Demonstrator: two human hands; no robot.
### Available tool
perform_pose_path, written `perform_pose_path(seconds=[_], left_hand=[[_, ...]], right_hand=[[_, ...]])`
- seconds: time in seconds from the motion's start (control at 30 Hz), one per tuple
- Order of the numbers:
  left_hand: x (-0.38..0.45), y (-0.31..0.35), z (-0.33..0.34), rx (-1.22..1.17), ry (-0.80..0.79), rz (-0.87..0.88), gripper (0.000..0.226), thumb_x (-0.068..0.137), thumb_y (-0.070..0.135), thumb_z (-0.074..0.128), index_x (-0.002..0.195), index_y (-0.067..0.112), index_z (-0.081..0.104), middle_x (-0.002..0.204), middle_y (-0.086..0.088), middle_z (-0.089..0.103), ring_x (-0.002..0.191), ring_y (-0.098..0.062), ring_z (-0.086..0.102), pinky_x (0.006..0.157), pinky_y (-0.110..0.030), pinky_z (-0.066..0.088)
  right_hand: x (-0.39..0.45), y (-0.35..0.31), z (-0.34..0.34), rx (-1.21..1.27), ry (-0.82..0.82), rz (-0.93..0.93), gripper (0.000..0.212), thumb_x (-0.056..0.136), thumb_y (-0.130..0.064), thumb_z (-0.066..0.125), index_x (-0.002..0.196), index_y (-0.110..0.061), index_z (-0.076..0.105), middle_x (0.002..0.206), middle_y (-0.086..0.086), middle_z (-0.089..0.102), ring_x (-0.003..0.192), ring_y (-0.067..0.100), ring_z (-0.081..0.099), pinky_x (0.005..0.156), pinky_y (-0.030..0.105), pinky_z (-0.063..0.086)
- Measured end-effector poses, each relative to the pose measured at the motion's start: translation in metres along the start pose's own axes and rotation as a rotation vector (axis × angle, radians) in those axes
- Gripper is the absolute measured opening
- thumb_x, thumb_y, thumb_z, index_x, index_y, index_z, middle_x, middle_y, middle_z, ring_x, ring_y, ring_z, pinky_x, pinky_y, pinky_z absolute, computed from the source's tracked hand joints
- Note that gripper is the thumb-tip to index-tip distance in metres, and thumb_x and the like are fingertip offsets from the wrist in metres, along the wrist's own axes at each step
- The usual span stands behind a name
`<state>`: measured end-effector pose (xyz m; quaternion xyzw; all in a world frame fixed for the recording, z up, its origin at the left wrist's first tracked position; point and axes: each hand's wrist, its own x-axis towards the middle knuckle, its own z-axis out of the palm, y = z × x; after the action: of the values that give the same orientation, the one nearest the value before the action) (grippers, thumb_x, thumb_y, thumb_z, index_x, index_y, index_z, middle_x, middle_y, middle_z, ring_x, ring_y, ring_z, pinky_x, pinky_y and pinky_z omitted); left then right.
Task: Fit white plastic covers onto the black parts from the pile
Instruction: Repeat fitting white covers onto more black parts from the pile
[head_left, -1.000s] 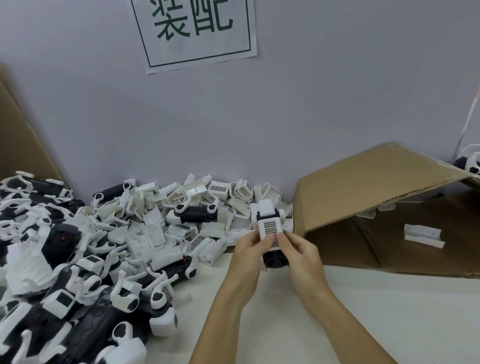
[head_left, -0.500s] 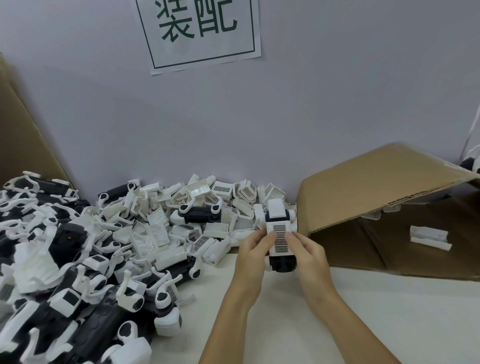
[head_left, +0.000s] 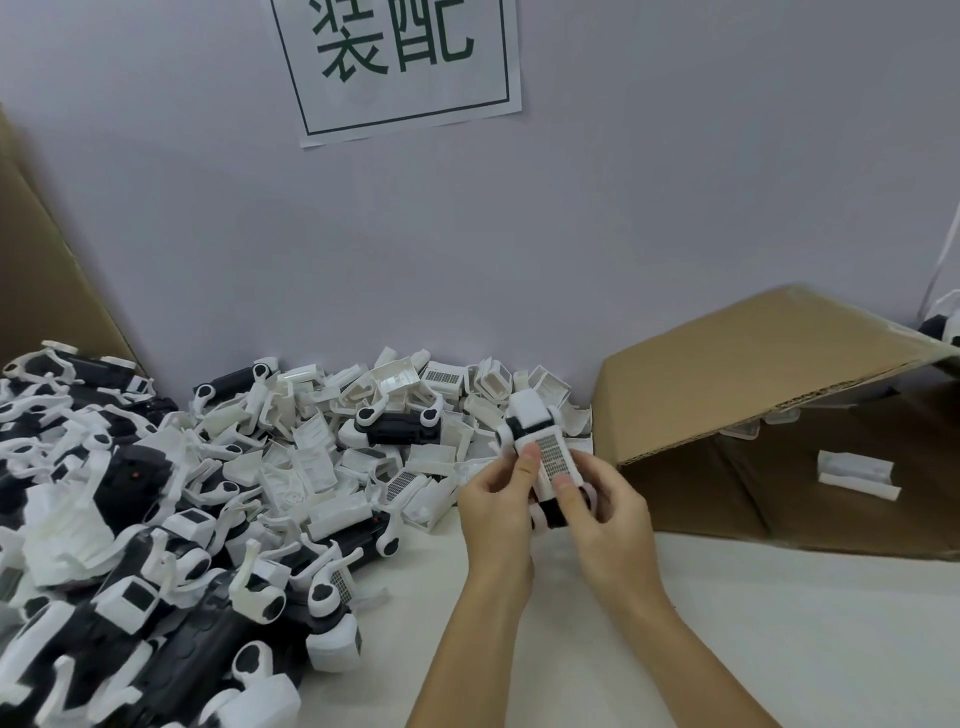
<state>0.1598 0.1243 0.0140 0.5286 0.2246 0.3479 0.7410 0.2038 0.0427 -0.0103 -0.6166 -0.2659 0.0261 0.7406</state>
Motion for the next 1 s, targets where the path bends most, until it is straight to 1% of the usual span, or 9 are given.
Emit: perform_pose_path(seconds=[0.13,0.23,0.37,0.47,0.57,0.63,0.7,0.83,1.0], left_hand=[[0.001,0.004,0.003,-0.228,0.087,-0.151,0.032,0.077,0.019,0.081,0.088,-0.009,0.070,0.094,-0.021,0.075,0.087,-0.033,0.073,0.084,-0.044,0.058],[0.001,0.010,0.002,-0.132,0.087,-0.153,0.032,0.081,0.024,0.080,0.083,-0.002,0.063,0.084,-0.020,0.071,0.076,-0.029,0.068,0.073,-0.036,0.058],[0.005,0.024,-0.017,0.238,0.211,0.018,0.051,0.087,0.045,0.072,0.058,0.006,0.055,0.054,-0.009,0.062,0.048,-0.022,0.063,0.050,-0.026,0.052],[0.010,0.033,-0.037,0.669,0.383,0.235,0.052,0.090,0.052,0.063,0.059,0.014,0.046,0.055,0.005,0.054,0.052,-0.015,0.050,0.052,-0.028,0.036],[0.017,0.040,-0.047,0.581,0.179,0.221,0.017,0.095,0.043,0.060,0.091,0.027,0.065,0.093,0.005,0.068,0.082,-0.013,0.063,0.068,-0.031,0.050],[0.016,0.042,-0.048,0.355,-0.120,0.007,0.018,0.099,0.038,0.057,0.106,0.032,0.072,0.105,0.005,0.072,0.091,-0.016,0.067,0.081,-0.034,0.056],[0.014,0.042,-0.047,0.329,-0.262,-0.085,0.025,0.101,0.031,0.053,0.099,0.029,0.078,0.099,0.001,0.074,0.084,-0.018,0.066,0.076,-0.031,0.053],[0.014,0.039,-0.046,0.280,-0.213,-0.022,0.036,0.100,0.009,0.051,0.079,0.020,0.079,0.078,-0.003,0.070,0.070,-0.013,0.065,0.061,-0.023,0.052],[0.013,0.036,-0.047,0.173,-0.110,0.087,0.039,0.099,0.005,0.051,0.077,0.022,0.078,0.080,-0.004,0.069,0.073,-0.018,0.063,0.070,-0.033,0.049]], right_hand=[[-0.005,0.002,0.004,-0.213,-0.053,-0.117,0.052,0.086,-0.017,0.077,0.131,-0.030,0.055,0.119,-0.019,0.061,0.115,-0.005,0.055,0.091,0.007,0.043],[-0.003,0.004,0.002,-0.205,-0.024,-0.117,0.048,0.084,-0.018,0.079,0.125,-0.033,0.059,0.111,-0.020,0.067,0.107,-0.007,0.060,0.082,0.005,0.046],[0.003,0.008,-0.001,-0.088,0.001,0.004,0.012,0.093,-0.017,0.068,0.099,-0.027,0.070,0.079,-0.017,0.071,0.074,-0.001,0.064,0.062,0.009,0.046],[0.004,0.008,-0.004,-0.016,-0.042,0.061,0.032,0.096,-0.027,0.058,0.065,-0.022,0.065,0.061,-0.006,0.059,0.060,0.007,0.051,0.055,0.017,0.041],[0.007,0.005,-0.008,0.125,-0.100,0.188,0.048,0.075,-0.047,0.058,0.065,0.000,0.062,0.062,0.016,0.055,0.059,0.021,0.055,0.050,0.024,0.040],[0.009,0.004,-0.009,0.230,-0.153,0.317,0.045,0.071,-0.047,0.061,0.066,-0.005,0.074,0.065,0.014,0.066,0.057,0.023,0.062,0.049,0.026,0.048],[0.013,0.010,-0.010,0.250,-0.164,0.384,0.037,0.083,-0.037,0.060,0.062,-0.013,0.078,0.062,0.005,0.071,0.050,0.017,0.065,0.045,0.025,0.052],[0.015,0.019,-0.013,0.169,-0.214,0.381,0.023,0.100,-0.003,0.051,0.095,-0.009,0.072,0.076,0.011,0.070,0.055,0.014,0.066,0.051,0.023,0.054],[0.011,0.011,-0.008,0.214,-0.175,0.245,0.025,0.091,-0.043,0.053,0.094,-0.035,0.077,0.100,-0.007,0.075,0.089,0.010,0.070,0.071,0.022,0.054]])
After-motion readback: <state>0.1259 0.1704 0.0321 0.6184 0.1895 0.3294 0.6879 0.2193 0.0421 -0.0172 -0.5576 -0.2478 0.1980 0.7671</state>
